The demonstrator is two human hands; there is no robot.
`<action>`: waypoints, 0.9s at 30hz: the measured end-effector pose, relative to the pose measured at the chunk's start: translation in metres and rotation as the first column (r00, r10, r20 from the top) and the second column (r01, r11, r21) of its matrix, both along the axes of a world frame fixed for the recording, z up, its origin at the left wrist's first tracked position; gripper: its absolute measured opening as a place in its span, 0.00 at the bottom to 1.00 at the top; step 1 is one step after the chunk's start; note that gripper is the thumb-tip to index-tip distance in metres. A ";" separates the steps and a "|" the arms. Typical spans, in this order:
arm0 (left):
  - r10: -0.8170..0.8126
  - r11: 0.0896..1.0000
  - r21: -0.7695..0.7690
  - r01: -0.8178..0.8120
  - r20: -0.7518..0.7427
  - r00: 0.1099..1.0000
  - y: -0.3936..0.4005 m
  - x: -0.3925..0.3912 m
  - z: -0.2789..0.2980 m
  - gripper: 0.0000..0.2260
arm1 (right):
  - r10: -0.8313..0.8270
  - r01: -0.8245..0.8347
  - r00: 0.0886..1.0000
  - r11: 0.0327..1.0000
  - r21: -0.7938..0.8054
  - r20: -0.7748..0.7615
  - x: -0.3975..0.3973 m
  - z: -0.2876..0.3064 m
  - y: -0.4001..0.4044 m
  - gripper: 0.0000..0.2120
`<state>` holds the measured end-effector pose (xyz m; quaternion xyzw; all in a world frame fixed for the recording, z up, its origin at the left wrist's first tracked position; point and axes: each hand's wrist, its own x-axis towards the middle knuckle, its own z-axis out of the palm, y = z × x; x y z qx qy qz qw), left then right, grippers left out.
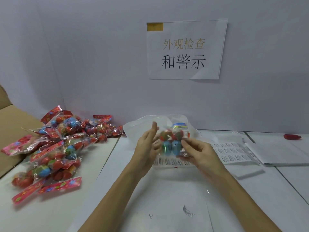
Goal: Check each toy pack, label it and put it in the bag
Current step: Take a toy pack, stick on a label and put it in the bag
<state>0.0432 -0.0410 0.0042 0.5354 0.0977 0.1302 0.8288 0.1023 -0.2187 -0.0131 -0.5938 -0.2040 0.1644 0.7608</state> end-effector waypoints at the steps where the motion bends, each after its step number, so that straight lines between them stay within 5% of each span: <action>1: -0.016 1.000 -0.013 0.016 0.013 1.000 0.001 0.001 0.000 0.31 | 0.009 -0.007 0.999 0.998 0.058 -0.035 0.002 0.000 -0.001 0.13; 7: -0.096 0.972 0.221 0.082 0.057 0.994 0.003 -0.004 -0.003 0.17 | 0.155 -0.153 0.986 0.988 0.036 -0.067 0.003 0.006 -0.006 0.20; 13: -0.109 0.929 0.355 0.104 -0.006 0.994 0.003 -0.003 -0.002 0.09 | -0.106 0.106 0.992 0.994 -0.009 -0.070 0.000 0.010 -0.006 0.16; 20: -0.012 0.954 0.300 0.007 0.012 1.000 -0.002 -0.002 -0.006 0.11 | -0.274 0.275 0.961 0.962 0.002 -0.041 0.002 0.007 -0.003 0.14; 27: 0.086 0.972 0.216 -0.093 0.040 0.995 0.001 -0.002 -0.011 0.13 | -0.088 0.089 0.995 0.996 0.002 -0.054 0.004 0.008 -0.009 0.18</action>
